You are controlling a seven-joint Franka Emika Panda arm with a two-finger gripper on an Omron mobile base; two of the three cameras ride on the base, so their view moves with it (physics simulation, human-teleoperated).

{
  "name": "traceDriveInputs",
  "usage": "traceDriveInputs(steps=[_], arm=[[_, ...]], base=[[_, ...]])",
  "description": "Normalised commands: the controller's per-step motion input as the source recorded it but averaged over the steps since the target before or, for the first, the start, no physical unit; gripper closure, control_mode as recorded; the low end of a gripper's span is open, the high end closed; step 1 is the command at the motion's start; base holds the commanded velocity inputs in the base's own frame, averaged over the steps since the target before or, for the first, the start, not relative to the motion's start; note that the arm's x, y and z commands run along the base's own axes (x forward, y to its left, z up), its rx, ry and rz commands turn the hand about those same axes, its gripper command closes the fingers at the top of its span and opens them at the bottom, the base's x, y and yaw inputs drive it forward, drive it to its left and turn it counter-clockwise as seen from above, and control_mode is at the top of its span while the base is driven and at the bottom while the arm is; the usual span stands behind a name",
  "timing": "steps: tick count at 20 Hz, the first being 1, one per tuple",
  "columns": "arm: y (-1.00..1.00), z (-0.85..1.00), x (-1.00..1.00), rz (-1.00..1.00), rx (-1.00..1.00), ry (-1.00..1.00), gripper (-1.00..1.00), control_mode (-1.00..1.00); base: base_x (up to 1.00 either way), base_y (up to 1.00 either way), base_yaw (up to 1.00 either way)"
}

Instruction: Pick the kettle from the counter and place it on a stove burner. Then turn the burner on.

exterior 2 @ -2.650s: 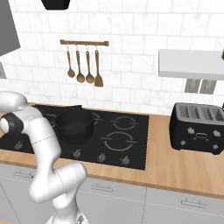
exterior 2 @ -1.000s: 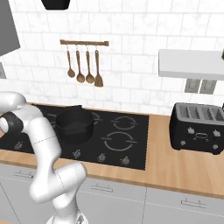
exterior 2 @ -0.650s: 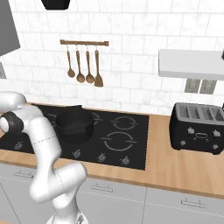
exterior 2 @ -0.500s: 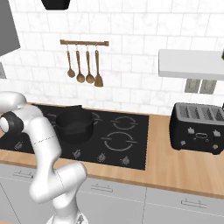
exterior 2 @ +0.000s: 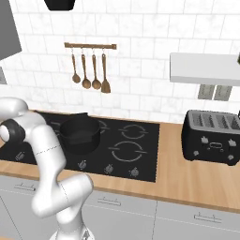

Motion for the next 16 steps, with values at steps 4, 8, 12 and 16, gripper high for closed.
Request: traceDriveInputs(steps=[4, 8, 12, 16], arm=[[-0.15, 0.60, -0.53, -0.04, 0.00, 0.00, 1.00, -1.00], [-0.36, 0.39, -0.83, -0.07, 0.00, -0.02, 1.00, -1.00], [-0.46, 0.00, -0.76, -0.12, 0.00, -0.04, 1.00, -1.00], [-0.50, 0.29, -0.19, -0.14, 0.00, -0.10, 1.00, -1.00]], base=[[0.00, 0.00, 0.00], [0.00, 0.00, 0.00], [0.00, 0.00, 0.00], [0.00, 0.00, 0.00]])
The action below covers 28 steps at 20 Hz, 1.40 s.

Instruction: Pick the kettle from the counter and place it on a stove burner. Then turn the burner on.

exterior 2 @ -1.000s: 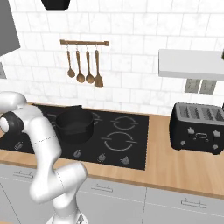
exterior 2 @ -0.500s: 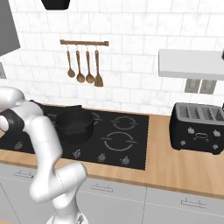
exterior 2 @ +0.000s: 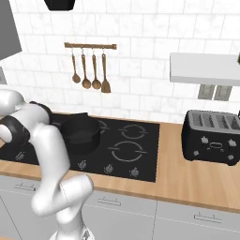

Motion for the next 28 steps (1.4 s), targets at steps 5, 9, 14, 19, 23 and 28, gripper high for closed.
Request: traceDriveInputs(steps=[5, 9, 14, 19, 23, 28], arm=[[-0.56, 0.48, -0.04, -0.15, 0.01, -0.05, 1.00, -1.00], [-0.68, 0.40, 0.00, -0.15, 0.01, 0.00, 1.00, -1.00], [-0.86, 0.19, 0.30, -0.13, 0.00, 0.06, 1.00, -1.00], [-0.77, 0.01, 0.47, -0.12, 0.00, 0.06, 1.00, -1.00], [-0.47, 0.00, 0.51, -0.08, 0.00, 0.07, 1.00, -1.00], [-0.09, 0.00, 0.79, -0.06, 0.00, 0.10, 1.00, -1.00]], base=[[0.00, 0.00, 0.00], [0.00, 0.00, 0.00], [0.00, 0.00, 0.00], [0.00, 0.00, 0.00], [0.00, 0.00, 0.00], [0.00, 0.00, 0.00]])
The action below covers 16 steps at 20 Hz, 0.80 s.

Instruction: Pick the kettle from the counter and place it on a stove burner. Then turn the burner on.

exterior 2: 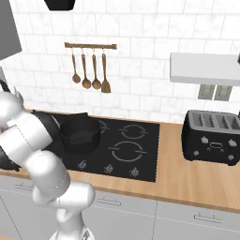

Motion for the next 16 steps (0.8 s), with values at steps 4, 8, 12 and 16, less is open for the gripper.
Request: traceDriveInputs(steps=[4, 8, 12, 16], arm=[[-0.33, -0.02, 0.88, -0.09, 0.00, 0.07, 1.00, -1.00], [-0.38, 0.00, 0.46, -0.10, 0.00, 0.06, 1.00, -1.00], [-0.02, -0.12, 0.09, -0.07, -0.01, 0.03, 1.00, -1.00], [0.00, -0.33, 0.00, -0.03, -0.05, 0.00, 1.00, -1.00]], base=[[0.00, 0.00, 0.00], [0.00, 0.00, 0.00], [0.00, 0.00, 0.00], [0.00, 0.00, 0.00]])
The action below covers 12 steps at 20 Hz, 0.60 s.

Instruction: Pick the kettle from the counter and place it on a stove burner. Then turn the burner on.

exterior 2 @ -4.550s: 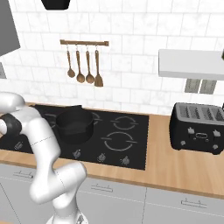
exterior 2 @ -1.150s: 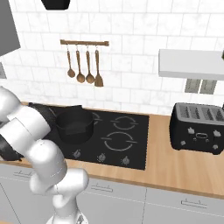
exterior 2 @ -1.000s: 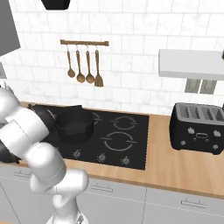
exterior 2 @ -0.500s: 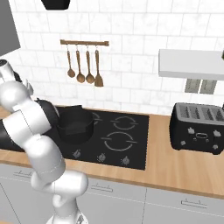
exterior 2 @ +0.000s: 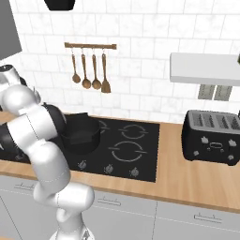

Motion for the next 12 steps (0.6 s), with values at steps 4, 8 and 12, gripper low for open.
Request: traceDriveInputs(steps=[4, 8, 12], arm=[[0.00, -0.50, 0.09, -0.02, -0.05, 0.00, 1.00, -1.00], [0.00, -0.11, 0.11, -0.02, -0.06, -0.01, 1.00, -1.00], [-0.05, 0.00, 0.35, -0.07, 0.00, 0.00, 1.00, -1.00]], base=[[0.00, 0.00, 0.00], [0.00, 0.00, 0.00], [0.00, 0.00, 0.00]])
